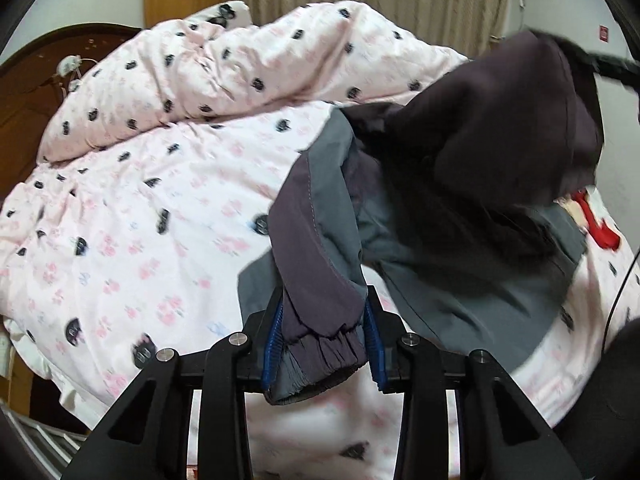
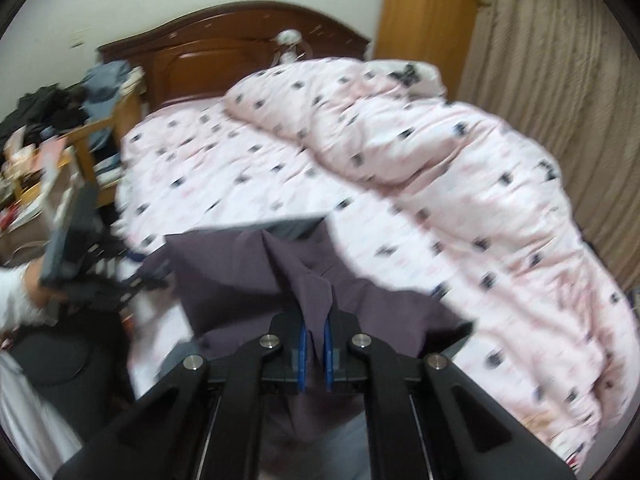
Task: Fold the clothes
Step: 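Lower the jacket onto the duvet with both tools, spreading it flat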
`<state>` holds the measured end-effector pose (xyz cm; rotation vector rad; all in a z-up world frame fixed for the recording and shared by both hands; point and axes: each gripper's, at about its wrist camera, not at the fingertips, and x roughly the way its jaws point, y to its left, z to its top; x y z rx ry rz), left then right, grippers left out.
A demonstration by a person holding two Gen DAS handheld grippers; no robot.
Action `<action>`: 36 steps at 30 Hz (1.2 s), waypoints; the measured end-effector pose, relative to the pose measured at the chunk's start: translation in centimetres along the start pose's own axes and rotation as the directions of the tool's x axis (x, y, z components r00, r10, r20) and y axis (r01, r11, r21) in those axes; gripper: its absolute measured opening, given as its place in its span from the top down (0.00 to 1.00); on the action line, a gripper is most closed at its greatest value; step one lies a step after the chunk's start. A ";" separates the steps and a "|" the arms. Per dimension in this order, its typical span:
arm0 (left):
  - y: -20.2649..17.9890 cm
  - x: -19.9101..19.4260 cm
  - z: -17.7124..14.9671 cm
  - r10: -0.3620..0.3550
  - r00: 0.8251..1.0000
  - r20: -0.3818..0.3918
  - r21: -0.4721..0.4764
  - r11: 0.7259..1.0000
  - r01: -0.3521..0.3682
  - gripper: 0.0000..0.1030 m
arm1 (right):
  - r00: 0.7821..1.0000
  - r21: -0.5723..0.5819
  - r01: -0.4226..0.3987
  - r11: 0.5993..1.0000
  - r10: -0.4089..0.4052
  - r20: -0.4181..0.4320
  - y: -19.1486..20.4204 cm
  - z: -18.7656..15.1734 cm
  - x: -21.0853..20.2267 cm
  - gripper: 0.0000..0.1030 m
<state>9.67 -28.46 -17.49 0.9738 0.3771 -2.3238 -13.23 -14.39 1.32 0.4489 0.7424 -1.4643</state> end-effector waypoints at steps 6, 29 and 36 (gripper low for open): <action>2.1 1.4 1.8 0.036 0.999 0.025 -0.070 0.997 -0.034 0.69 | 0.993 0.018 0.117 0.993 -0.117 0.014 -5.3 6.7 4.1 0.94; 7.0 5.9 3.0 0.271 0.962 0.036 -0.259 0.932 -0.253 0.69 | 0.892 0.173 0.447 0.878 -0.421 -0.164 -21.8 11.4 26.9 0.41; 7.6 5.4 2.6 0.335 0.942 0.029 -0.283 0.906 -0.314 0.68 | 0.886 0.192 0.462 0.866 -0.441 -0.143 -23.1 8.3 22.8 0.41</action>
